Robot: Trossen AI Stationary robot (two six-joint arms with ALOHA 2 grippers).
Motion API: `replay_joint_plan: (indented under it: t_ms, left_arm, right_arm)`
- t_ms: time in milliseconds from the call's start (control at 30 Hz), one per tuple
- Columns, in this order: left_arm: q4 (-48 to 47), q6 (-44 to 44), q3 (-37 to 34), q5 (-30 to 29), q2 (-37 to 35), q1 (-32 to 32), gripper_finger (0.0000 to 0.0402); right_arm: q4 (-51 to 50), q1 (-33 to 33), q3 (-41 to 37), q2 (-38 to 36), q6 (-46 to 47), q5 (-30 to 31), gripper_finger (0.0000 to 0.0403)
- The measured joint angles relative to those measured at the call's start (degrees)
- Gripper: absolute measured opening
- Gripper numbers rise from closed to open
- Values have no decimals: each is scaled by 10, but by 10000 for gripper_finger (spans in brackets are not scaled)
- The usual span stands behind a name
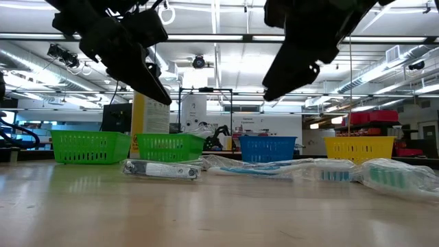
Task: Pick & Place Travel size toiletries
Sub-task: Put the purple toothpaste into the blue bin
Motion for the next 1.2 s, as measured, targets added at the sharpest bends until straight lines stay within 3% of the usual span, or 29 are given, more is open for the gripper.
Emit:
replay_joint_plan:
  t_ms: [167, 367, 533, 667, 933, 1200]
  left_arm:
    - [5, -1, 0, -2, 0, 0, 201]
    - [8, -2, 0, -2, 0, 0, 201]
    - [12, -1, 0, -3, 0, 0, 201]
    - [16, -2, 0, -3, 0, 0, 201]
    - [16, -5, 0, -4, 0, 0, 201]
    - [16, -6, 0, -4, 0, 0, 201]
  right_arm:
    - [-27, 0, 0, 12, 5, -23, 268]
    - [-174, 2, 0, -11, 162, -92, 268]
    - [-335, 6, 0, -24, 385, -250, 268]
    - [-390, 19, 0, -24, 562, -361, 268]
    - [-377, 43, -37, -24, 744, -388, 268]
    - [-326, 47, -89, -24, 792, -390, 268]
